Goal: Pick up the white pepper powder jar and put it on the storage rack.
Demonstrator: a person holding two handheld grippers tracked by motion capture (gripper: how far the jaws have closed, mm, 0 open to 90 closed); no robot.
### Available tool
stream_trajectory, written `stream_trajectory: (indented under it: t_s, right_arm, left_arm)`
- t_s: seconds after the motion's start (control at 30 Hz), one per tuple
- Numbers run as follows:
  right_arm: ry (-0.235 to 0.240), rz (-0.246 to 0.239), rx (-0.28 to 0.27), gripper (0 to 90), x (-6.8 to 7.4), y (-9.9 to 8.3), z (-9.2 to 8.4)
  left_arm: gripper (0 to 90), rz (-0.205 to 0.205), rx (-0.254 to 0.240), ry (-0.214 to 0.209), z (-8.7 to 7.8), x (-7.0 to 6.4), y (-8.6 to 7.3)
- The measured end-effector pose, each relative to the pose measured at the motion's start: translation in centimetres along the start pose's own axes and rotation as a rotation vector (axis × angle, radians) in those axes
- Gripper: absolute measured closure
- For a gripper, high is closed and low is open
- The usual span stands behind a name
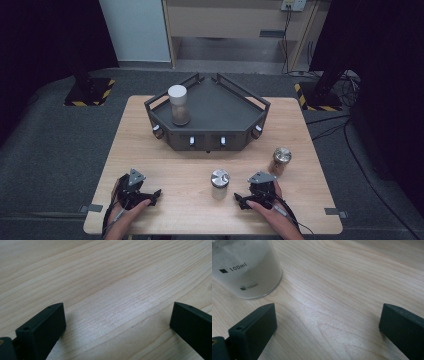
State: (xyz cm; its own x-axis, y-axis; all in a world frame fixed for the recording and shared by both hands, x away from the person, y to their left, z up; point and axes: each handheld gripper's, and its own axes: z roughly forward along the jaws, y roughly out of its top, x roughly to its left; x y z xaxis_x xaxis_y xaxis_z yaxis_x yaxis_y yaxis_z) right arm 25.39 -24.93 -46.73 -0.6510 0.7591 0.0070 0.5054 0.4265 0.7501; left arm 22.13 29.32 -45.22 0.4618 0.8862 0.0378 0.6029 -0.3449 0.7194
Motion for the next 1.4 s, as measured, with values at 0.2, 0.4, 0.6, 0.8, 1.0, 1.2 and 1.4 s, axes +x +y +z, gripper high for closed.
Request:
stream_trajectory:
  t_s: [0.2,0.4,0.6,0.8,1.0,1.2,1.4]
  right_arm:
    - [0.006,-0.022,-0.003,4.0,0.1,-0.2,-0.3]
    - [0.026,-0.066,-0.014,4.1,1.1,0.0,-1.5]
    - [0.050,-0.083,-0.020,4.0,1.6,0.5,-2.4]
    - [0.074,-0.101,-0.031,3.9,2.0,1.4,-3.2]
    - [0.083,-0.121,-0.039,3.6,2.5,2.2,-3.7]
    - [0.089,-0.132,-0.043,3.4,2.6,2.5,-3.8]
    - [0.098,-0.137,-0.049,3.4,2.7,3.2,-4.2]
  left_arm:
    - [0.0,0.000,0.000,0.000,0.0,0.0,0.0]
    - [0.0,0.001,0.000,0.000,0.0,0.0,0.0]
    - [0.0,0.001,-0.001,0.001,0.0,0.0,0.0]
    - [0.0,0.001,0.000,0.000,0.0,0.0,0.0]
    - [0.0,0.000,0.000,0.001,0.0,0.0,0.0]
    - [0.0,0.000,-0.001,0.001,0.0,0.0,0.0]
    - [0.0,0.000,-0.001,0.000,0.0,0.0,0.0]
